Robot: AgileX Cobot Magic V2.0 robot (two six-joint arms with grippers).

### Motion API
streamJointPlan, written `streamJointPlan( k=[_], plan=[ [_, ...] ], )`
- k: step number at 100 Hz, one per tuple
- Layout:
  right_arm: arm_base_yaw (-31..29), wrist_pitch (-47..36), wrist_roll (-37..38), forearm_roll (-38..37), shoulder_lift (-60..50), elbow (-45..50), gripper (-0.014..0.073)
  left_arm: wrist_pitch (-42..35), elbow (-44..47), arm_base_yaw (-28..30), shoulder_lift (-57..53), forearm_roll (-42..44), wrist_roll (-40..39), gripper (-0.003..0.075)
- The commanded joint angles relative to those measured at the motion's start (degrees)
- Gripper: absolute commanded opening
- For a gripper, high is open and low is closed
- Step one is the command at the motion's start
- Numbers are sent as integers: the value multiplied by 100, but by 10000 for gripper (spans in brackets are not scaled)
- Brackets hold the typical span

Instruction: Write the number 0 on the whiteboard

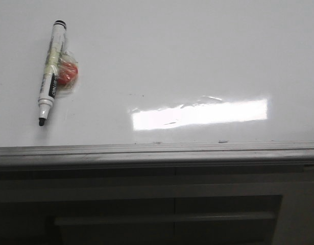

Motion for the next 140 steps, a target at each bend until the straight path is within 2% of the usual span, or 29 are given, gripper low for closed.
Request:
streamJointPlan(
  k=[1,9,15,22,29,39,46,56,69,88,94,101,114,123,140],
  plan=[
    [-36,-505,381,385,-109,47,-68,-282,135,-5,-170,-402,-61,-20],
    [-36,-256,550,414,-109,-182,-68,33,-90,-12,-170,-204,239,-19],
    [-36,261,539,385,-109,-453,-63,519,-442,-12,-131,178,802,-14],
    [-36,938,460,210,-52,-828,-19,1116,-959,-12,41,688,1446,36],
    [-36,1484,451,-50,72,-1176,82,1667,-1523,-12,375,1018,1938,153],
    [-36,1992,451,-91,382,-1575,290,2330,-2271,-12,1124,1109,2296,400],
    [-36,2196,451,-91,673,-1757,391,2875,-2752,-12,1741,1109,2549,480],
    [-36,2225,451,-80,1091,-1894,416,3712,-3343,-12,2681,1259,2767,433],
    [-36,2179,451,-80,1520,-1935,413,4071,-4061,-176,3741,2195,2707,316],
    [-36,2200,451,-80,1883,-1935,413,4362,-4885,-994,4512,3559,1900,313],
    [-36,2212,451,-80,1904,-1935,413,4339,-4997,-1256,4651,3490,1328,317],
    [-36,2212,451,-80,1904,-1935,413,4063,-4971,-1504,4774,2952,875,318],
    [-36,2221,451,-80,1917,-1935,413,3619,-4909,-1913,5103,1996,845,318],
    [-36,2221,451,-80,1917,-1935,413,3472,-4905,-2194,5427,2022,835,317],
    [-36,2221,451,-80,1917,-1935,413,3121,-4905,-2422,6024,2482,268,316]
  ],
)
